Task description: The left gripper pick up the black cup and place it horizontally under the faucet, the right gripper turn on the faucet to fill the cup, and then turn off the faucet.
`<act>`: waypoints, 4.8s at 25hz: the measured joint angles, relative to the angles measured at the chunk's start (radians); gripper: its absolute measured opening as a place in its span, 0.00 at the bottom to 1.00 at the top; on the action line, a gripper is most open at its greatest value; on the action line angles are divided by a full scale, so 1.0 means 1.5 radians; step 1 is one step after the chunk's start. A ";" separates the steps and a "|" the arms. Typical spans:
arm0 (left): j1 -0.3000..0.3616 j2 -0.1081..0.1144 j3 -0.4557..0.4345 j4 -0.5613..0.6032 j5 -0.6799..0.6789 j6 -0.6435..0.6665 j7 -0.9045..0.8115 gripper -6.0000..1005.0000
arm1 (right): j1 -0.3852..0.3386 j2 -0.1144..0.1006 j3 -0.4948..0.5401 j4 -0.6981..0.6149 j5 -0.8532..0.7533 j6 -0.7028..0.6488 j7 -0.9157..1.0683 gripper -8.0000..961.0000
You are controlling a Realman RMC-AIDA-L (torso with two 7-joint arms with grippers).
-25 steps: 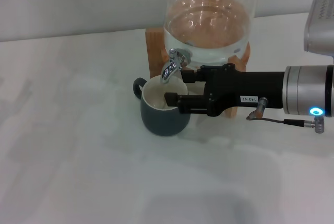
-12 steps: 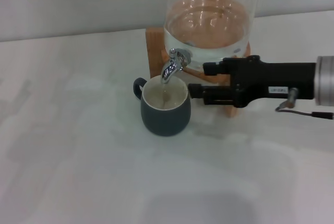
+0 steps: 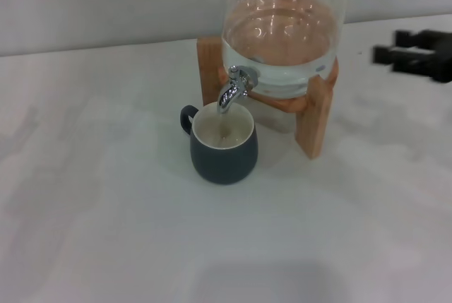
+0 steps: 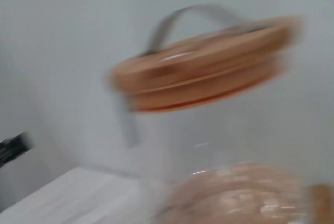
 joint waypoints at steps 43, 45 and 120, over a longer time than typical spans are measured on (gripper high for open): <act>-0.038 -0.002 -0.050 -0.010 0.065 -0.005 0.024 0.88 | 0.019 0.002 -0.275 -0.045 0.009 -0.102 -0.011 0.73; -0.038 -0.002 -0.050 -0.010 0.065 -0.005 0.024 0.88 | 0.022 0.002 -0.282 -0.041 0.008 -0.107 -0.011 0.73; -0.035 0.000 -0.050 -0.015 0.066 -0.003 0.020 0.88 | 0.049 0.000 -0.219 -0.032 0.040 0.011 -0.013 0.73</act>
